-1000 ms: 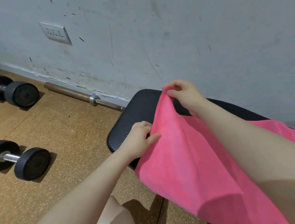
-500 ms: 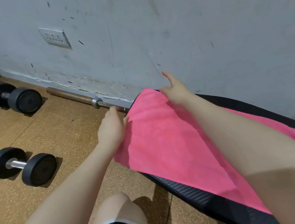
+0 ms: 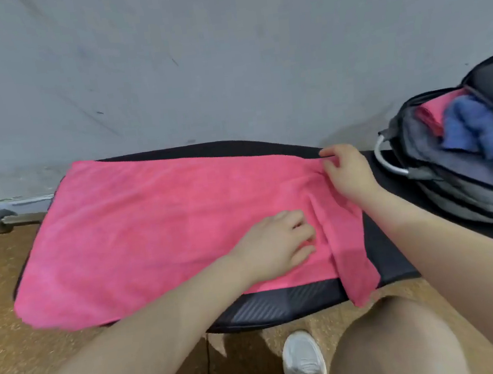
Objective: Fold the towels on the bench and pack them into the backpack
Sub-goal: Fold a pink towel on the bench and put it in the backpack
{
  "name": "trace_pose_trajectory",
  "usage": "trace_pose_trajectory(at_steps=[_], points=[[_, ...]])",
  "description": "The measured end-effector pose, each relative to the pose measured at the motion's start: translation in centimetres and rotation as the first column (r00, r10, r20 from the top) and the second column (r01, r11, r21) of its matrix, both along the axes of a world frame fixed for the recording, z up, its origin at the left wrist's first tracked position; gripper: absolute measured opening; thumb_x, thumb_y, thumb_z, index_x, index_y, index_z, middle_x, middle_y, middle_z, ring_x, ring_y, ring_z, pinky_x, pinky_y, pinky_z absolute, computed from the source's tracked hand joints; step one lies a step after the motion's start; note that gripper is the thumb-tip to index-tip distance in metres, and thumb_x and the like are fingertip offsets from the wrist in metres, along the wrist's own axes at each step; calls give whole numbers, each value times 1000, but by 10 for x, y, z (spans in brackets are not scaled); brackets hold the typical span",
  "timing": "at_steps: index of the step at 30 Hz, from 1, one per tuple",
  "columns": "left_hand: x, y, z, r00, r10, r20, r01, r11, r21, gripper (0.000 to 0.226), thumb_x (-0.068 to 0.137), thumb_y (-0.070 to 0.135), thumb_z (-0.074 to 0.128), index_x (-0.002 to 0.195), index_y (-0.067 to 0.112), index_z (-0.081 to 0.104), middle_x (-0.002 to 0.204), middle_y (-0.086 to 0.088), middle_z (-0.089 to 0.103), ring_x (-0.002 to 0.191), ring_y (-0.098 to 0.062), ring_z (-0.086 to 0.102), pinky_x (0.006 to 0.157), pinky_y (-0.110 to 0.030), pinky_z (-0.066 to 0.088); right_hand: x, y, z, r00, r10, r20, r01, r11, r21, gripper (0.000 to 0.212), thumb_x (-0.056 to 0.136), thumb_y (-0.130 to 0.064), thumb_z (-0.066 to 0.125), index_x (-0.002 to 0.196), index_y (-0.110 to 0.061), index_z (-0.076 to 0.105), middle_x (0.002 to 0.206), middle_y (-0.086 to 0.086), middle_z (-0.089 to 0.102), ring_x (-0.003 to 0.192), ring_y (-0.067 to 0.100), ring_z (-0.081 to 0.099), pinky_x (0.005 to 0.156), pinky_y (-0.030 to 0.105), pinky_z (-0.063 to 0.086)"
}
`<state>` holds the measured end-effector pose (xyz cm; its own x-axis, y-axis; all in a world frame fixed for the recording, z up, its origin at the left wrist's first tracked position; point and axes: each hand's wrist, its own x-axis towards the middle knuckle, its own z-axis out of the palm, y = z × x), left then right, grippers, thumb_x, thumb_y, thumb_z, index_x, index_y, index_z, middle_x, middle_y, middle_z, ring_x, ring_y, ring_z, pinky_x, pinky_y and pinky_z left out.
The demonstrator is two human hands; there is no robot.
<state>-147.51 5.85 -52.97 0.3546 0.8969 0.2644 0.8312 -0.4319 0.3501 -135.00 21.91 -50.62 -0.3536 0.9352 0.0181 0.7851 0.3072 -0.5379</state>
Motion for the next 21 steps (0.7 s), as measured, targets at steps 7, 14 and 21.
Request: trace_pose_trajectory(at_steps=[7,14,21], points=[[59,16,-15,964,-217,-153,224,974,33,46,71,62,47,81,19,60,78,2,53,67,-14,49,56,-22,32,38,27,-11,971,-177,-158,124,946,-299,21,81,-23,69,96,-8,67,90,5,66,91,21,60,85,35,47],[63,33,-4,981,-166,-101,170,985,27,25,81,40,43,77,19,56,67,4,55,54,-15,57,40,-20,41,38,44,7,848,-269,-457,-26,840,-542,26,88,-12,53,64,-17,44,62,-1,41,56,11,38,50,24,29],[53,55,36,795,115,596,95,946,-310,36,79,35,48,80,0,57,69,-5,51,63,-13,43,61,-25,36,40,68,18,855,-147,-498,-164,834,-527,32,85,-12,64,61,-18,43,61,-1,46,53,9,44,51,22,34]])
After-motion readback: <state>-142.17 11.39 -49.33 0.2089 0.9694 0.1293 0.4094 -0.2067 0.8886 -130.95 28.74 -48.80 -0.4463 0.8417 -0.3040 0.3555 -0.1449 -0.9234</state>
